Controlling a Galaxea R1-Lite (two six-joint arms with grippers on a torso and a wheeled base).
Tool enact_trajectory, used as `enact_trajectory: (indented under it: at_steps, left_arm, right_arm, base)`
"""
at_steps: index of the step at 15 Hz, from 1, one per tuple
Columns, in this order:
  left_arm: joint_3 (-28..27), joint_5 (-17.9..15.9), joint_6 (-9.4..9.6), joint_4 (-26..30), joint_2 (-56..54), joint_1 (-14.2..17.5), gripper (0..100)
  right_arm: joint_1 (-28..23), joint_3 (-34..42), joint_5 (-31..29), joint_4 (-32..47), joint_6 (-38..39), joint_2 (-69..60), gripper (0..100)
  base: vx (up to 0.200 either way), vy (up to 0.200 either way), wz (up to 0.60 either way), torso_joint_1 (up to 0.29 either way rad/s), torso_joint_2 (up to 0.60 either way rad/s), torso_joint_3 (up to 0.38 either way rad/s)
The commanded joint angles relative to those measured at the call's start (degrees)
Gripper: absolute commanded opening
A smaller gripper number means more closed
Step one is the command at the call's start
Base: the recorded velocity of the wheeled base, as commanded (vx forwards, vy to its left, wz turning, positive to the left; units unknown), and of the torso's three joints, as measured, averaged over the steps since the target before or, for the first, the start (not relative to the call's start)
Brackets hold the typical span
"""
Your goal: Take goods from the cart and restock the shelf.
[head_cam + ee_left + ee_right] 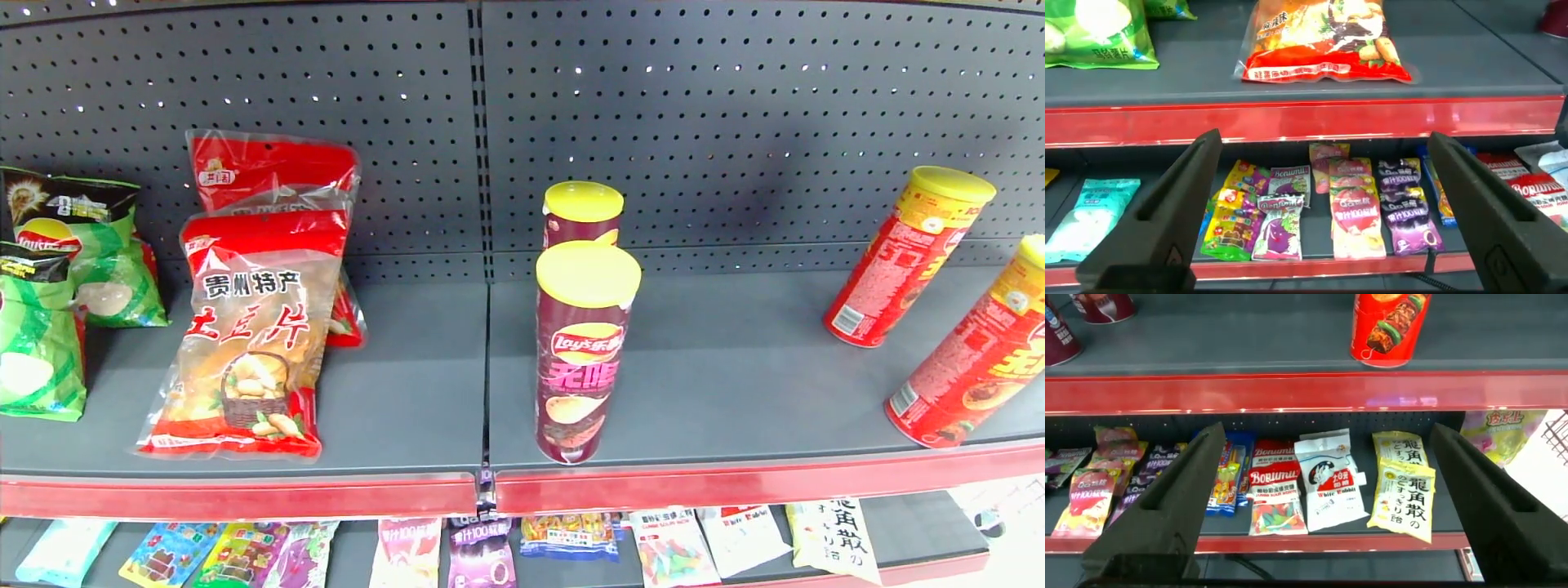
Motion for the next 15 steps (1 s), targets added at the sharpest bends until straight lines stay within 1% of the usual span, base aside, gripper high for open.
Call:
enact_trajectory:
  at_steps: [1, 5, 8, 15]
  left_arm:
    - [0.0, 0.0, 0.04, 0.0, 0.0, 0.0, 100]
    - [0.0, 0.0, 0.04, 0.0, 0.0, 0.0, 100]
    - [0.0, 0.1, 0.04, 0.0, 0.0, 0.0, 100]
    - [0.0, 0.0, -0.05, 0.0, 0.0, 0.0, 100]
  right_arm:
    - [0.0, 0.0, 0.0, 0.0, 0.0, 0.1, 100]
    - [0.0, 0.0, -0.1, -0.1, -0.1, 0.1, 100]
    - [0.0, 0.0, -0.1, 0.0, -0.1, 0.1, 100]
    - [0.0, 0.0, -0.1, -0.1, -0.1, 0.1, 100]
  base:
    - [-0.2, 0.0, 0.0, 0.007, 0.0, 0.007]
    - [-0.2, 0.0, 0.0, 0.01, 0.01, 0.005]
    - [0.0, 0.0, 0.0, 0.0, 0.0, 0.0]
    - [0.0, -0.2, 0.0, 0.007, 0.0, 0.001]
